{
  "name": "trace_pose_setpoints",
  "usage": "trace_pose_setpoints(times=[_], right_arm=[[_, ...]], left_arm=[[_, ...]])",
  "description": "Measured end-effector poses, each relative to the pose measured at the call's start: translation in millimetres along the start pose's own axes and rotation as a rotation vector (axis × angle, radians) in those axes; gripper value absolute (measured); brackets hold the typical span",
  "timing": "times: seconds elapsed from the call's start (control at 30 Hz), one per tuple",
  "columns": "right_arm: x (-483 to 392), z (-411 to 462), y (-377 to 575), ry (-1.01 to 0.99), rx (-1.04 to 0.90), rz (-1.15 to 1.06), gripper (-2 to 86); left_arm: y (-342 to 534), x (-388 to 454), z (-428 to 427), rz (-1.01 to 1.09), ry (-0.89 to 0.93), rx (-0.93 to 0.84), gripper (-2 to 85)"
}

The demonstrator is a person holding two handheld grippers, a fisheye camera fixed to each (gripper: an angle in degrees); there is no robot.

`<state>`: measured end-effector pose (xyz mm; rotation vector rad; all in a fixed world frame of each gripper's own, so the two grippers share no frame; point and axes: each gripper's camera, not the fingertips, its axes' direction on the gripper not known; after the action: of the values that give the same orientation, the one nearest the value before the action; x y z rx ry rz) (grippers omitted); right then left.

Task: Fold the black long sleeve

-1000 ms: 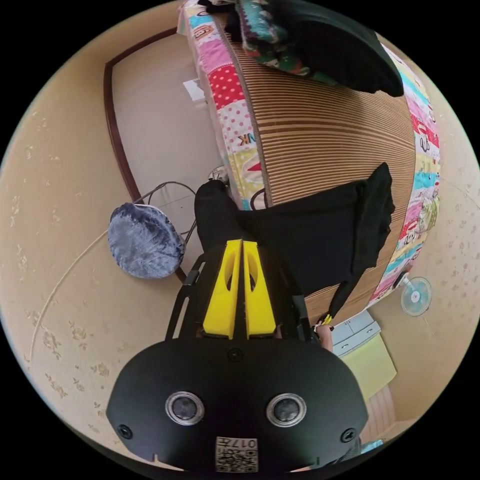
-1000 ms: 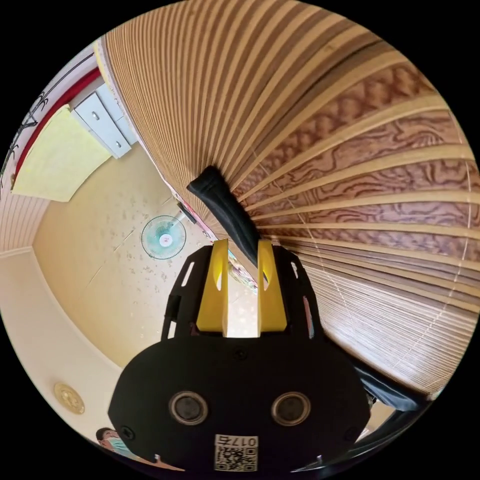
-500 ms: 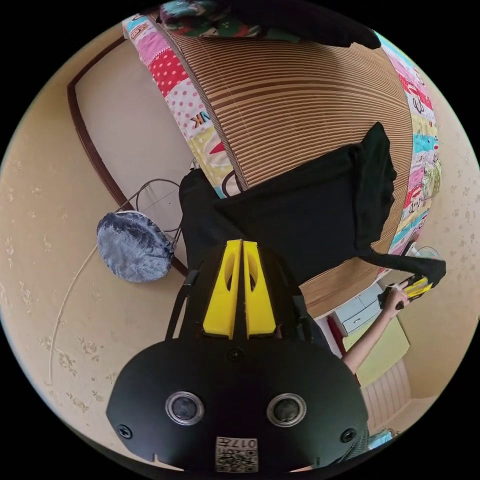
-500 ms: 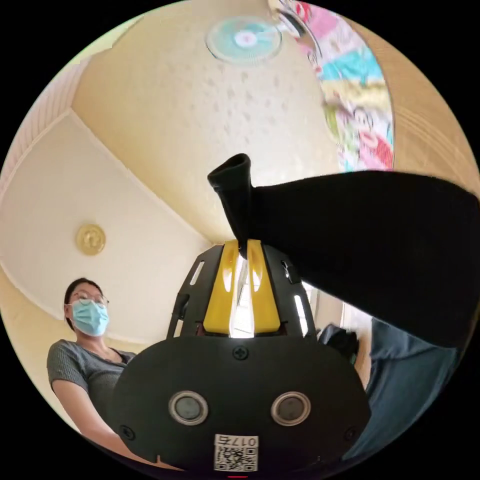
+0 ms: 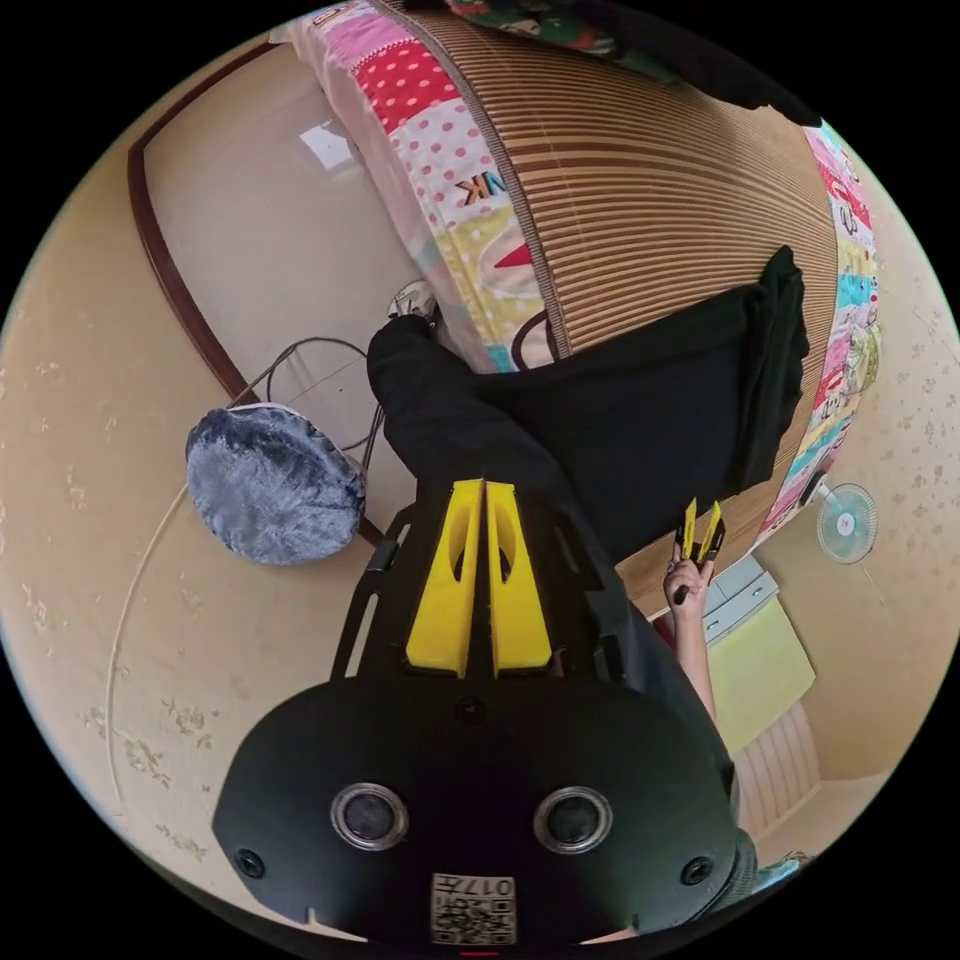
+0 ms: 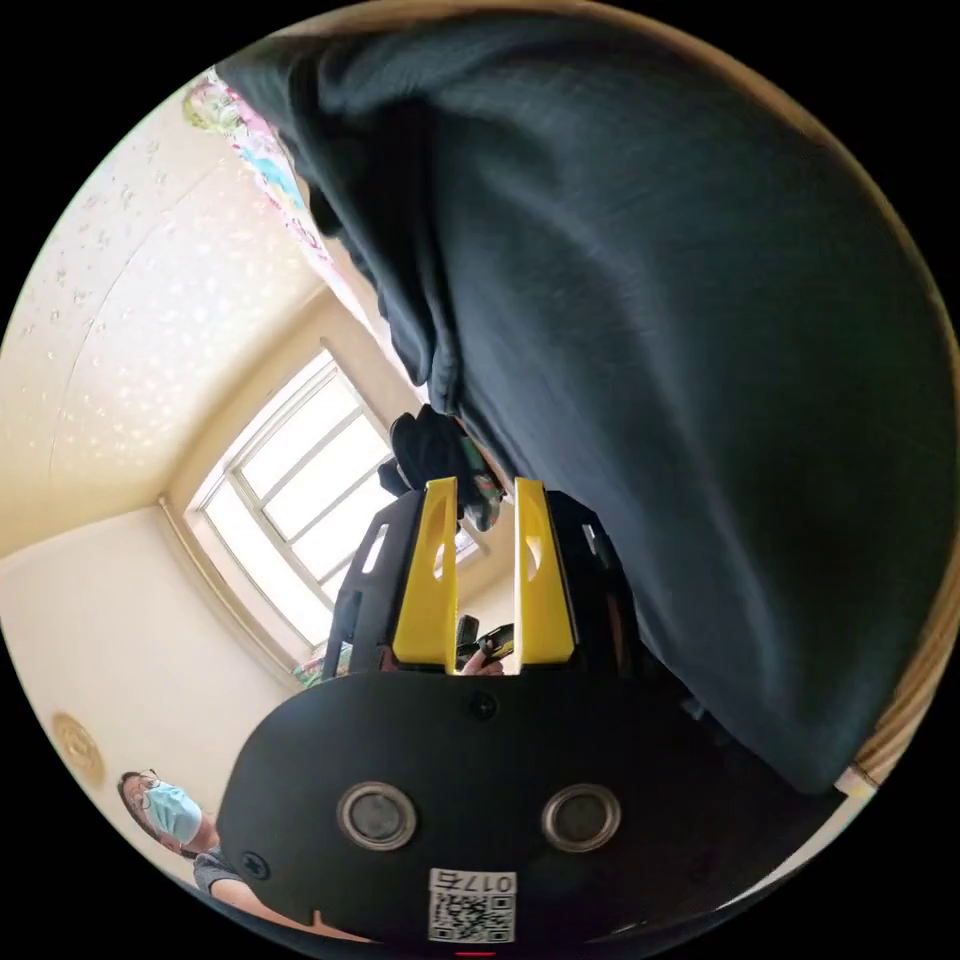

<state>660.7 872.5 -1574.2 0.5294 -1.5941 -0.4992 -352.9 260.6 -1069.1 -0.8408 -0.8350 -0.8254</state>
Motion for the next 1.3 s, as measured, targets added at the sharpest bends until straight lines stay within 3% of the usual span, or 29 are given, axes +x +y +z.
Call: trace_pose_setpoints(times=[0.13,0.2,0.37,0.43,0.53,0.73,0.83,0.93,1.07,1.13,1.3], right_arm=[[23,-71,14,0.031,0.076,-0.018,8.2],[17,-87,19,0.044,0.034,-0.093,8.3],[15,-96,47,0.655,-0.065,-0.168,10.1],[38,-95,48,0.721,-0.106,-0.107,10.8],[75,-93,49,0.735,-0.169,-0.038,11.6],[126,-77,51,0.903,-0.341,0.025,12.2],[133,-66,54,0.947,-0.382,0.024,12.4],[134,-61,54,0.956,-0.374,0.014,12.4],[133,-59,46,0.96,-0.32,0.0,12.6],[131,-62,41,0.948,-0.271,-0.013,12.7],[124,-71,25,0.952,-0.159,-0.035,12.9]], left_arm=[[-28,-11,19,-0.006,-0.133,-0.128,-0.4],[-41,0,20,0.045,-0.11,-0.131,-0.2],[-77,50,16,0.326,-0.182,-0.133,2.9],[-94,58,26,0.386,-0.401,-0.226,6.0],[-112,55,42,0.502,-0.547,-0.353,10.3],[-154,31,59,0.663,-0.537,-0.447,12.6],[-178,16,76,0.708,-0.685,-0.484,13.4],[-198,6,78,0.748,-0.712,-0.456,13.6],[-215,4,75,0.816,-0.609,-0.451,9.1],[-224,2,76,0.833,-0.609,-0.509,5.0],[-227,-12,59,0.885,-0.577,-0.711,3.9]])
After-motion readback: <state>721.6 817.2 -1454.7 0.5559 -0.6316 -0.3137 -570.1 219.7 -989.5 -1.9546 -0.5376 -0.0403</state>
